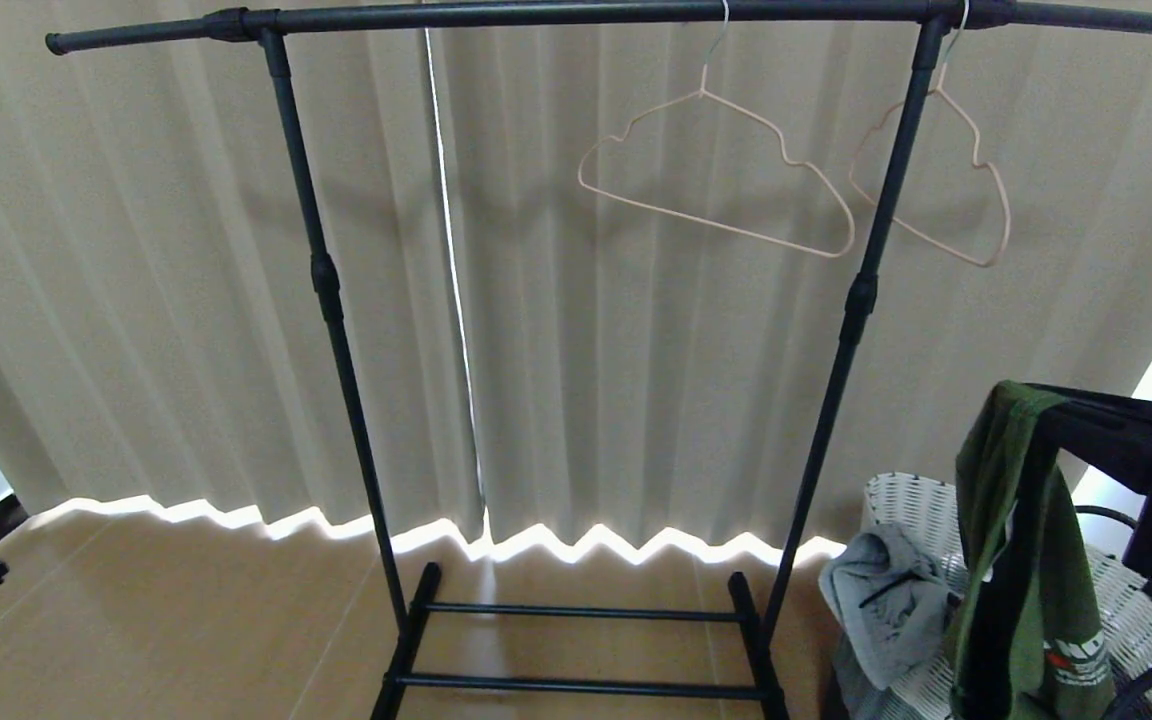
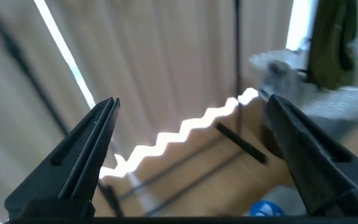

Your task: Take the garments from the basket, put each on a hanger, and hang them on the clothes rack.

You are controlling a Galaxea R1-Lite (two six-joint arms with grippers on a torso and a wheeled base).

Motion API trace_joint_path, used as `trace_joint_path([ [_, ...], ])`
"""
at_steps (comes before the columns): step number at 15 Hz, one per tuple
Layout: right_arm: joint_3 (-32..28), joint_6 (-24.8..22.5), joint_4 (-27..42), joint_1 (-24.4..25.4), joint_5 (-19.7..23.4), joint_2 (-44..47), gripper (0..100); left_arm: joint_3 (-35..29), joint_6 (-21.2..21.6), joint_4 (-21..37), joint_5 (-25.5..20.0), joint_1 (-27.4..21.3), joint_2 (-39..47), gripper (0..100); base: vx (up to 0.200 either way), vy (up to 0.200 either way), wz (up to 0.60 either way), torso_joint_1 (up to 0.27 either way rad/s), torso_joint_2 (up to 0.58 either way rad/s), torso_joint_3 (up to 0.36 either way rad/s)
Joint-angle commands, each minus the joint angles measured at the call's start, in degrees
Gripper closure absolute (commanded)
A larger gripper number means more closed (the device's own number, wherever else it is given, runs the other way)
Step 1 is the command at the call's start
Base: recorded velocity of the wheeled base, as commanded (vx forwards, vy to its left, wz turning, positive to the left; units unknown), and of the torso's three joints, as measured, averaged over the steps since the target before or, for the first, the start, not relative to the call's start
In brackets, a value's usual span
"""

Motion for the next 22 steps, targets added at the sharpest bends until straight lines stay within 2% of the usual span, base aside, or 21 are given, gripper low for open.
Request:
trace_joint_path([
  [1, -4.3, 0.12, -0.03, 2.06, -0.12, 4.8, 100, -10.45, -1.87, -1.91, -0.49, -5.02, 18.62, 0, 0.0, 0.0, 0.0, 0.0, 0.0, 0.0],
  [3, -5.97, 0.83, -0.3, 2.15, -0.03, 6.82, 100, -17.3, -5.3, -3.67, 2.41, -9.94, 26.53, 0, 0.0, 0.0, 0.0, 0.0, 0.0, 0.0],
  [5, -6.76, 4.96, -0.3, 2.15, -0.03, 6.47, 100, -19.85, -7.32, -4.02, 9.18, -17.14, 31.28, 0, 0.0, 0.0, 0.0, 0.0, 0.0, 0.0],
  [6, -7.64, 7.95, -0.21, 2.15, -0.03, 6.38, 100, -20.2, -9.17, -5.51, 15.07, -23.82, 35.32, 0, 0.0, 0.0, 0.0, 0.0, 0.0, 0.0],
  [7, -7.64, 8.47, -0.21, 2.15, -0.03, 6.38, 100, -20.29, -10.66, -7.71, 19.64, -30.15, 39.36, 0, 0.0, 0.0, 0.0, 0.0, 0.0, 0.0],
  [9, -7.37, 9.35, -0.3, 2.15, 0.06, 6.03, 100, -21.08, -11.63, -12.19, 26.23, -39.91, 46.13, 0, 0.0, 0.0, 0.0, 0.0, 0.0, 0.0],
  [11, -8.17, 9.53, -0.21, 2.15, 0.23, 5.77, 100, -22.67, -13.03, -14.48, 30.62, -47.29, 52.2, 0, 0.0, 0.0, 0.0, 0.0, 0.0, 0.0],
  [13, -9.31, 9.44, -0.12, 2.24, 0.32, 5.85, 100, -24.78, -14.7, -15.0, 32.38, -51.77, 56.86, 0, 0.0, 0.0, 0.0, 0.0, 0.0, 0.0],
  [14, -9.84, 9.44, -0.21, 2.33, 0.32, 5.77, 100, -28.38, -17.16, -15.09, 34.23, -53.88, 62.13, 0, 0.0, 0.0, 0.0, 0.0, 0.0, 0.0],
  [16, -10.45, 9.44, -0.12, 2.33, 0.41, 4.62, 100, -35.23, -22.0, -15.0, 39.41, -55.9, 69.6, 0, 0.0, 0.0, 0.0, 0.0, 0.0, 0.0],
  [18, -10.54, 9.44, -0.21, 2.85, 0.41, 4.45, 100, -40.33, -24.72, -15.0, 42.14, -57.13, 74.52, 0, 0.0, 0.0, 0.0, 0.0, 0.0, 0.0],
  [22, -11.24, 9.44, -0.21, 4.52, 0.41, 4.62, 100, -45.25, -26.48, -15.36, 42.14, -57.66, 81.38, 0, 0.0, 0.0, 0.0, 0.0, 0.0, 0.0],
])
